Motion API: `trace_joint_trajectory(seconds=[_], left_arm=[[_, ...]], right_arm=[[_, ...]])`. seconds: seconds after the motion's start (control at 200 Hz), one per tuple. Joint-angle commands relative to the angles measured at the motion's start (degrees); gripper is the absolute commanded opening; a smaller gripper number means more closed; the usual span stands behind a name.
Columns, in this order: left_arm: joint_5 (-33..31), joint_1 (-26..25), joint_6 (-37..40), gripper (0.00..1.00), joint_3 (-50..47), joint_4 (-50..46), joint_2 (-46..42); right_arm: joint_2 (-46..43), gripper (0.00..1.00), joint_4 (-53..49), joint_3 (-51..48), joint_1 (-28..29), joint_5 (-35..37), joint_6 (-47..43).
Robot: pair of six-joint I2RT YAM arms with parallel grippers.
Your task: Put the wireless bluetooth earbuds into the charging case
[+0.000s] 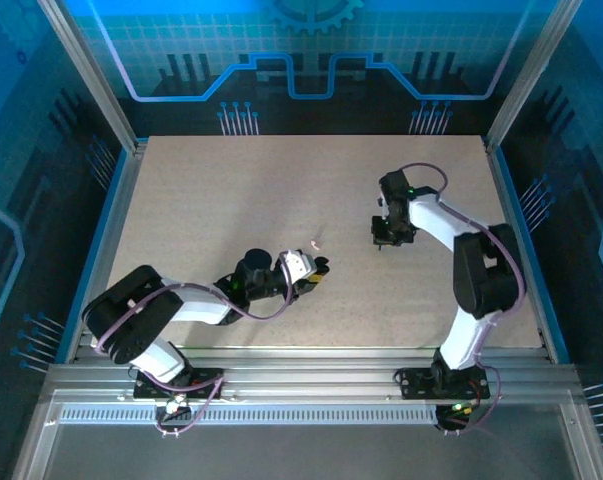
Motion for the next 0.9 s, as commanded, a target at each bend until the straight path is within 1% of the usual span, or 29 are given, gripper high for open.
trace_joint_trajectory(seconds=[0.0,0.25,0.47,0.56,0.71,0.895], left_arm=[[1.84,0.33,-1.13,0.13,2.4,5.94,2.27],[2.18,0.17,-1.81,0.13,4.88,12.31,7.41],[1.37,-0.27,-2.91,0.13,7.26,18.2,11.76],[1.13,-0.45,-3.36,0.13,7.89,20.24,12.91],[0.38,-0.67,-3.64,0.14,8.59,22.56,14.2],[0.29,-1.04,-3.81,0.14,9.0,23.89,14.46]], right_arm=[[-7.05,0.17,4.3,-3.78,0.88,-1.18,1.81],[-20.59,0.17,11.55,-12.45,1.71,-5.38,3.15],[-32.34,0.17,18.7,-18.82,3.44,-6.94,5.01],[-36.54,0.18,22.21,-23.15,4.38,-7.25,6.01],[-41.37,0.18,27.59,-27.63,5.92,-7.36,7.98],[-43.68,0.19,34.15,-31.8,8.66,-6.49,11.31]])
